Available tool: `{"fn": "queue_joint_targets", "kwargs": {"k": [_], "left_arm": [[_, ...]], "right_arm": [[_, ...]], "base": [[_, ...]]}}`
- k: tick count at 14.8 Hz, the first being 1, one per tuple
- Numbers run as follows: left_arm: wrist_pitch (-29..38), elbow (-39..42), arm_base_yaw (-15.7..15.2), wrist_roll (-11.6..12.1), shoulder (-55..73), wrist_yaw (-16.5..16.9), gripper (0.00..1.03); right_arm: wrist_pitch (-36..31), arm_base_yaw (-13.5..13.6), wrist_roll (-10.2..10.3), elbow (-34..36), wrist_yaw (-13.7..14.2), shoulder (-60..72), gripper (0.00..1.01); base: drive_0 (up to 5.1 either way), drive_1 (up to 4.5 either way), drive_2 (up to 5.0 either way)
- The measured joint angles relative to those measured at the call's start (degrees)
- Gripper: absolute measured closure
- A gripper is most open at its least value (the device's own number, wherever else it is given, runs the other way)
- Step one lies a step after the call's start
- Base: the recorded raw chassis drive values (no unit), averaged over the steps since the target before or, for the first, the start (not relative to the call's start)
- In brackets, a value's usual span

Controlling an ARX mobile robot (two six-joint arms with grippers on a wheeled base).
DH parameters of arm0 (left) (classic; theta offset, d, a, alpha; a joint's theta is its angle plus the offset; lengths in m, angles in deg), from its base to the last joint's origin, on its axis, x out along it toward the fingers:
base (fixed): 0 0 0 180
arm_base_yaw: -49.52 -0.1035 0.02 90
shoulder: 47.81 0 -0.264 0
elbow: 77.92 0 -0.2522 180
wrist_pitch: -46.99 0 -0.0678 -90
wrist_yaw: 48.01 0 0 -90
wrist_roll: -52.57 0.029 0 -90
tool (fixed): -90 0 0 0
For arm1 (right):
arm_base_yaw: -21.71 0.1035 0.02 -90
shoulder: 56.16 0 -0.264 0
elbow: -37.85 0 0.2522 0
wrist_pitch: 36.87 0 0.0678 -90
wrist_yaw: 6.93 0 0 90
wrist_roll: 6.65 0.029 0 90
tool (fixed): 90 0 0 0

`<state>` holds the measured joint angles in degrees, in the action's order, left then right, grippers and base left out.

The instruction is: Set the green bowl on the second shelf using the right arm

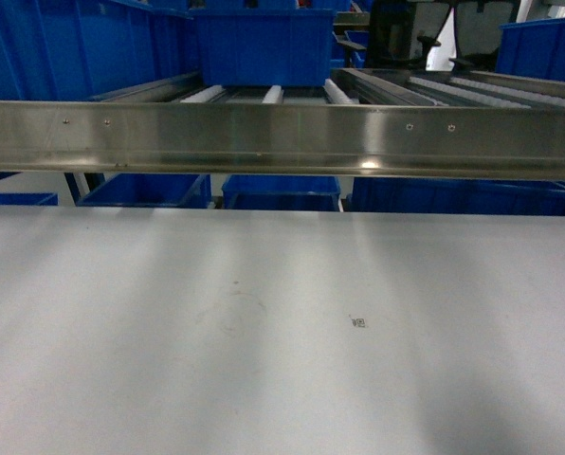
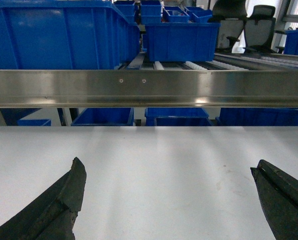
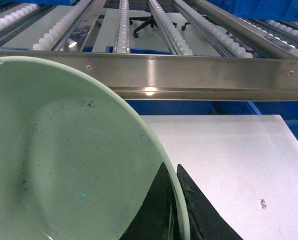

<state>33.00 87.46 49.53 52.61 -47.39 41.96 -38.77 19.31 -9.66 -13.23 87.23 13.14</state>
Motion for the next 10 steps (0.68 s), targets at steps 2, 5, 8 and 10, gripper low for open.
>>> {"fn": "queue_joint_targets", "kwargs": {"k": [2,5,8,10], "left_arm": [[-0.02,0.0,0.0,0.0,0.0,0.02,0.05],[0.0,0.0,0.0,0.0,0.0,0.0,0.05],[0.0,0.0,0.0,0.0,0.0,-0.02,0.05],[-0.07,0.0,0.0,0.0,0.0,-0.02,0.05]], "right_arm": [[0.26,0.11,0.5,-0.63,-0.66,0.0,0.99],[-0.48,2.45,0.59,-0.15,0.09,-0.59,0.99],[-0.61,2.4,0.57,-0.13,0.13,-1.27,0.99],[-0.66,2.4,0.57,-0.11,0.13,-1.27,0.99]], "base": [[0.0,0.0,0.0],[0.0,0.0,0.0],[0.0,0.0,0.0],[-2.4,0.83,1.7]]}}
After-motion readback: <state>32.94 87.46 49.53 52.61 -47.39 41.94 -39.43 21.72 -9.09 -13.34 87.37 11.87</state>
